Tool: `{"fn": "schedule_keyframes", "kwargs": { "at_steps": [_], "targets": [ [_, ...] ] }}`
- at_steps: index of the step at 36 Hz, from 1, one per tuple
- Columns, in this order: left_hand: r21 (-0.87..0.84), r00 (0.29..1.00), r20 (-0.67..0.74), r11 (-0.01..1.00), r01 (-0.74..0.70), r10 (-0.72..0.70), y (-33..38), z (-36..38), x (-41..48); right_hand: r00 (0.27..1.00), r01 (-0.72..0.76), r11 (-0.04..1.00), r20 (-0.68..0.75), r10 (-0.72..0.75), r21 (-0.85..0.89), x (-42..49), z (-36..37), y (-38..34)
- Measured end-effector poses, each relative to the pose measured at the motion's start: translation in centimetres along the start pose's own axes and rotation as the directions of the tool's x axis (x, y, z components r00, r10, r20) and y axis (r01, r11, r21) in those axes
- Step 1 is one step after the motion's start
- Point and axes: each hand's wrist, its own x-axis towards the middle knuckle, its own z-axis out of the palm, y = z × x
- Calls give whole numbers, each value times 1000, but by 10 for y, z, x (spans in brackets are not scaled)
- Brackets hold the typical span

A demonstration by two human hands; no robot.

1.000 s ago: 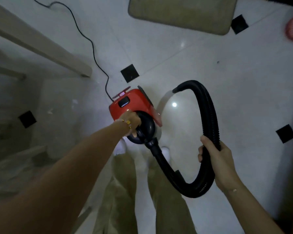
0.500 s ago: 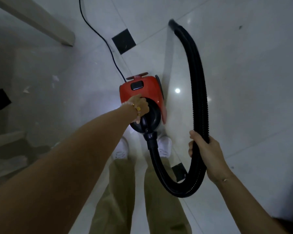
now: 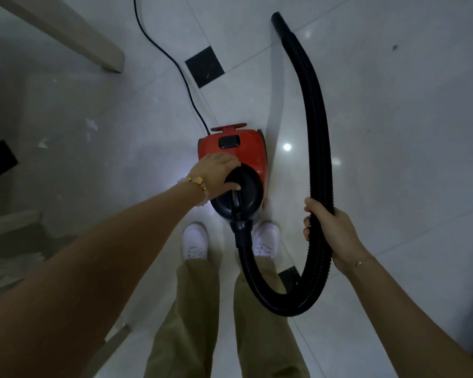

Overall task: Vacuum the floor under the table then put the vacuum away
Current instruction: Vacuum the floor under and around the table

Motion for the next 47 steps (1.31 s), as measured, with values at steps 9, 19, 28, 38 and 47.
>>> {"fn": "schedule_keyframes", "kwargs": {
  "at_steps": [9,19,28,38,47],
  "targets": [
    [-423,912,19,824,378,-409,-21,7,24,1000,-13,998,24,14,-55,11,5,4],
    [-248,901,245,875,415,-358,-6,18,64,1000,-6,996,29,9,-85,25,12,3],
    [-49,886,344,937,347,-310,-4,15,69,998,-44,997,36,46,-65,33,14,2],
    [-97,868,403,929,356,-291,-5,10,70,999,-46,997,23,47,-61,31,22,8],
    [-775,865,174,477,416,-471,0,-2,33,998,51,979,53,-41,-198,10,36,5]
  ]
}}
